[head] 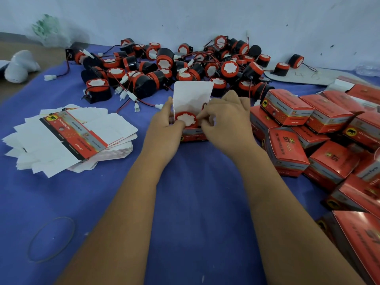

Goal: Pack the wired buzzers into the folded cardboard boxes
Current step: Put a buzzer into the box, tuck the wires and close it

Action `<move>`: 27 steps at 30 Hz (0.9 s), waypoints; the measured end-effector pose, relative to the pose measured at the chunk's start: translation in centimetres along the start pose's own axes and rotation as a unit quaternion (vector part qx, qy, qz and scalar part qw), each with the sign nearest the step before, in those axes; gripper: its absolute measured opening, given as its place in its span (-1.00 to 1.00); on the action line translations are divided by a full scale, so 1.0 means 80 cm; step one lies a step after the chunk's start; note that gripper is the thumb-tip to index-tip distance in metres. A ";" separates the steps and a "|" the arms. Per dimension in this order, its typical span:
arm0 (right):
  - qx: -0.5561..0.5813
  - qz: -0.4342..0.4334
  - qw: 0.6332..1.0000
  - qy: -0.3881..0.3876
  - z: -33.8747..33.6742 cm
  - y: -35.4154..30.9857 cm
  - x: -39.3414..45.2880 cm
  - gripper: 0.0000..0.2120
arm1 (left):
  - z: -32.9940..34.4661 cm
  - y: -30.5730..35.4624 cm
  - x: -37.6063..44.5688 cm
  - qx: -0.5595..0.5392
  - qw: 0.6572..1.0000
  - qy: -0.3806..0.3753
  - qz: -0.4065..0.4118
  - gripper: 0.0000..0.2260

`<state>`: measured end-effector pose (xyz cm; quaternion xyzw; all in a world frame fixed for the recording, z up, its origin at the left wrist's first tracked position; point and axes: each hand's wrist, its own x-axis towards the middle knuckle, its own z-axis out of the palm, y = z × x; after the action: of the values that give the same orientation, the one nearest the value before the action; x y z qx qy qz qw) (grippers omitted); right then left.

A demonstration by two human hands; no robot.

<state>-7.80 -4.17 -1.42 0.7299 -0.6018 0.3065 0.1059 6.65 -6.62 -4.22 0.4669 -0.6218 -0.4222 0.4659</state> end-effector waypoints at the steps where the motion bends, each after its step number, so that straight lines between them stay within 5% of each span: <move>1: 0.009 -0.002 1.000 -0.008 0.000 0.002 -0.002 -0.86 | 0.001 0.003 0.001 -0.016 1.000 0.002 -0.011 -0.48; 6: 0.084 0.006 0.996 0.019 0.005 -0.001 -0.011 -0.71 | -0.001 0.014 0.010 -0.244 0.966 0.001 -0.090 -0.70; 15: 0.114 -0.018 0.993 0.033 0.020 -0.010 -0.021 -0.76 | 0.007 0.004 0.005 -0.108 0.994 0.024 -0.022 -0.70; 20: 0.389 0.127 0.911 0.056 0.015 -0.012 -0.021 -0.70 | 0.009 0.003 0.003 -0.038 0.999 0.018 0.013 -0.63; 25: 0.289 0.118 0.950 0.003 0.025 -0.009 -0.015 -0.77 | 0.005 -0.001 0.003 -0.072 0.996 0.043 0.019 -0.66; 27: 0.325 0.136 0.936 -0.005 0.025 -0.004 -0.016 -0.79 | 0.003 -0.002 0.004 -0.082 0.995 0.059 0.022 -0.69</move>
<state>-6.98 -4.13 -3.66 0.6375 -0.5633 0.4927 -0.1828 6.39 -6.91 -4.38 0.4375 -0.5666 -0.4329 0.5479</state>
